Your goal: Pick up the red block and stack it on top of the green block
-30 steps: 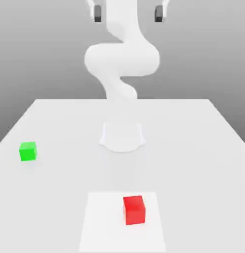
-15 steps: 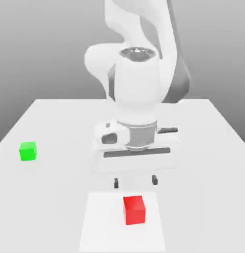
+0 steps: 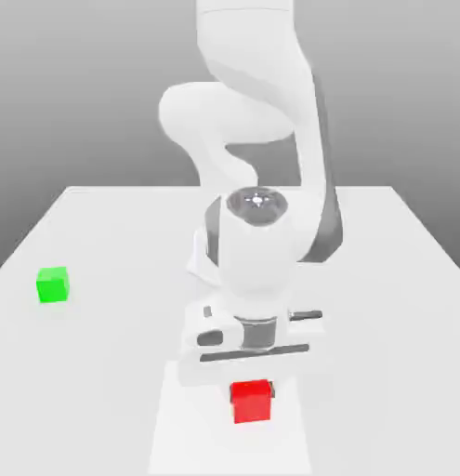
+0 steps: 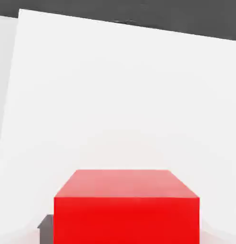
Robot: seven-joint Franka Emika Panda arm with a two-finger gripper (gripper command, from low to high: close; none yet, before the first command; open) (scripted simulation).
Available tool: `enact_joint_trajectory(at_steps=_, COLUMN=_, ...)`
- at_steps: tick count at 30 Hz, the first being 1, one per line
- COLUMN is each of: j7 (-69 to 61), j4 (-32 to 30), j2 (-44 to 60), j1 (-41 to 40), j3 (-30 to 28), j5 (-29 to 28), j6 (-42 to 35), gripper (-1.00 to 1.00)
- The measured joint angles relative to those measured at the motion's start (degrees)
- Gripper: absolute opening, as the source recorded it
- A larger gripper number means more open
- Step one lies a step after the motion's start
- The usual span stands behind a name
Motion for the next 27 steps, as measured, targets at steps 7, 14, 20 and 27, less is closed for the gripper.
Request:
enact_joint_trajectory(at_steps=7, j7=-0.7, j4=-2.0, j2=-10.6, j1=-6.4, j3=-2.7, j5=-0.6, j6=-8.6, gripper=-1.0)
enact_joint_trajectory(at_steps=14, j7=-1.8, j4=-3.8, j2=-14.5, j1=-21.3, j3=-9.6, j5=-3.5, j6=-10.5, gripper=-1.0)
enact_joint_trajectory(at_steps=20, j7=-2.7, j4=-5.3, j2=-17.8, j1=-31.3, j3=-16.7, j5=-6.3, j6=-12.0, gripper=-1.0)
enact_joint_trajectory(at_steps=27, j7=-3.1, j4=-7.1, j2=-21.6, j1=-43.5, j3=-26.4, j5=-10.4, j6=-13.7, gripper=-1.0)
